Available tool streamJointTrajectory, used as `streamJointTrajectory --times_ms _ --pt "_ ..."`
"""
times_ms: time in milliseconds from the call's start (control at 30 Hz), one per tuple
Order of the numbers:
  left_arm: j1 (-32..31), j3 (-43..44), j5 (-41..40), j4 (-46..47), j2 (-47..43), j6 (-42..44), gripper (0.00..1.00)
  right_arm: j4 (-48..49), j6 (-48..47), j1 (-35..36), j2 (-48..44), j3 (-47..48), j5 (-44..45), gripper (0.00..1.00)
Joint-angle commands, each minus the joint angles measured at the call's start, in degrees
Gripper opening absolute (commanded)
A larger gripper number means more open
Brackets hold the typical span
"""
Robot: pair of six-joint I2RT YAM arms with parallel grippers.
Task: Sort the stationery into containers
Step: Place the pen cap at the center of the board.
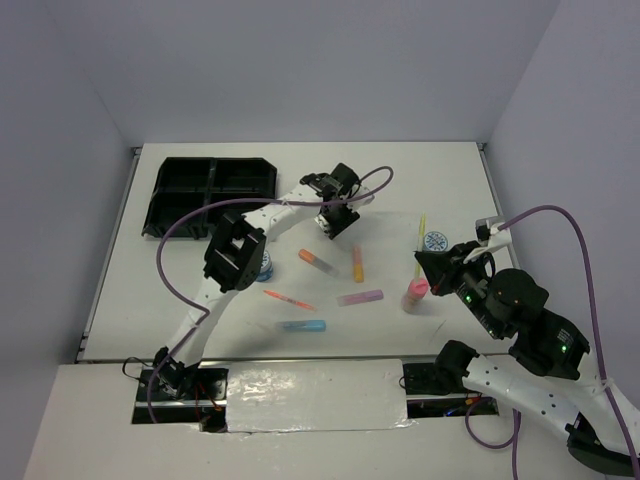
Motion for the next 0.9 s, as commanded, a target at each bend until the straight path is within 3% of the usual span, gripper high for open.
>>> streamJointTrajectory --times_ms 0,133,400,500,533,667,800,867 --pt "0.0 -3.0 0.9 1.6 -4.1 -0.7 0.63 0.3 -0.8 -0.1 -0.1 1.1 -0.3 0.00" --pt "0.4 -4.1 -1.7 5.4 -8.0 -5.5 0.79 0.3 -0.8 -0.1 -0.2 0.7 -0.3 0.00" --pt "1.1 -1.8 -2.3 7.5 -14.0 -25.3 0.92 0.3 -0.5 -0.1 -1.2 0.6 -0.4 0.00" --pt "1.6 -5.3 -9.1 5.3 -16.4 -45.2 0.93 0.6 -0.5 -0.1 -1.3 0.4 -0.4 0.00" --pt "1.6 -6.8 -10.7 3.3 -17.1 -56.5 0.93 0.9 -0.4 -0.1 -1.3 0.4 -0.3 0.00" --pt "-2.7 -15.9 -23.0 -3.1 -22.1 -88.4 0.93 1.2 0.2 -0.2 -1.5 0.8 -0.8 0.00" --pt "-4.8 -16.9 -25.8 -13.3 -23.1 -108.9 0.93 0.5 0.5 -0.1 -2.3 1.3 -1.7 0.00" --pt "-5.1 -16.5 -25.1 -14.5 -22.5 -113.1 0.90 0.2 0.4 -0.1 -2.7 1.3 -1.8 0.00"
